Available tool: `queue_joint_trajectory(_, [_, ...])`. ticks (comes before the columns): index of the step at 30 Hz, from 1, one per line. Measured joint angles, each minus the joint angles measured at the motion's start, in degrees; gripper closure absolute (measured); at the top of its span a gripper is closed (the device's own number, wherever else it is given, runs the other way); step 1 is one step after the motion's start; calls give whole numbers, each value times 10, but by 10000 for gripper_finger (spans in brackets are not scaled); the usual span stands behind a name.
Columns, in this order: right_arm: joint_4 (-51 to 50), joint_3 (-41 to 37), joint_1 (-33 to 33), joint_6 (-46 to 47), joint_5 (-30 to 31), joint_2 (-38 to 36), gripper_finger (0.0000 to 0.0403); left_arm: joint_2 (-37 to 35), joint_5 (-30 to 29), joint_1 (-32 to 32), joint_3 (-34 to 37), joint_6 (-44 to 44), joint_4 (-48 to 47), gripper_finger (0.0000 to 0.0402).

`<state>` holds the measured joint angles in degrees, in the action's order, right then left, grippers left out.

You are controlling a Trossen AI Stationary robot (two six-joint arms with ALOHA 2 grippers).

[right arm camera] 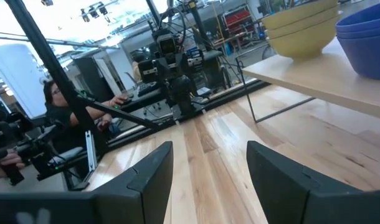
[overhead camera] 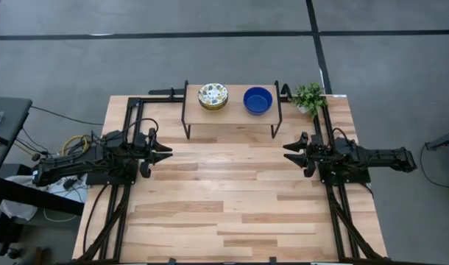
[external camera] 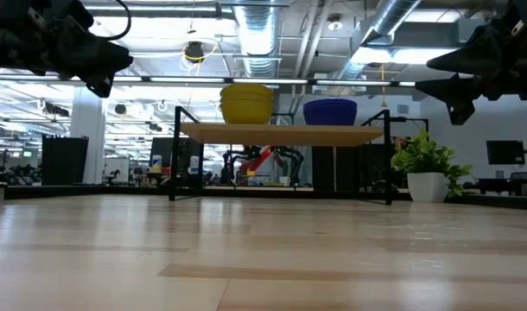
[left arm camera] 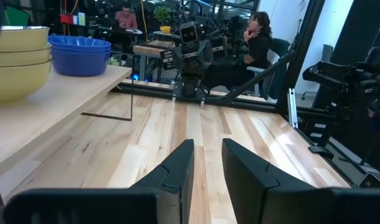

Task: Pick & Place Mini bowls
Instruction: Return to Home Position

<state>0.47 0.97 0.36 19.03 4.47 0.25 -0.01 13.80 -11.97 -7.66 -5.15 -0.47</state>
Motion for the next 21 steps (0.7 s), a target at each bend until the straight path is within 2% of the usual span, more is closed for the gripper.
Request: queue_joint_trajectory(21, [0,0,0,0,0,0,215,0,0,0,0,0,1,320])
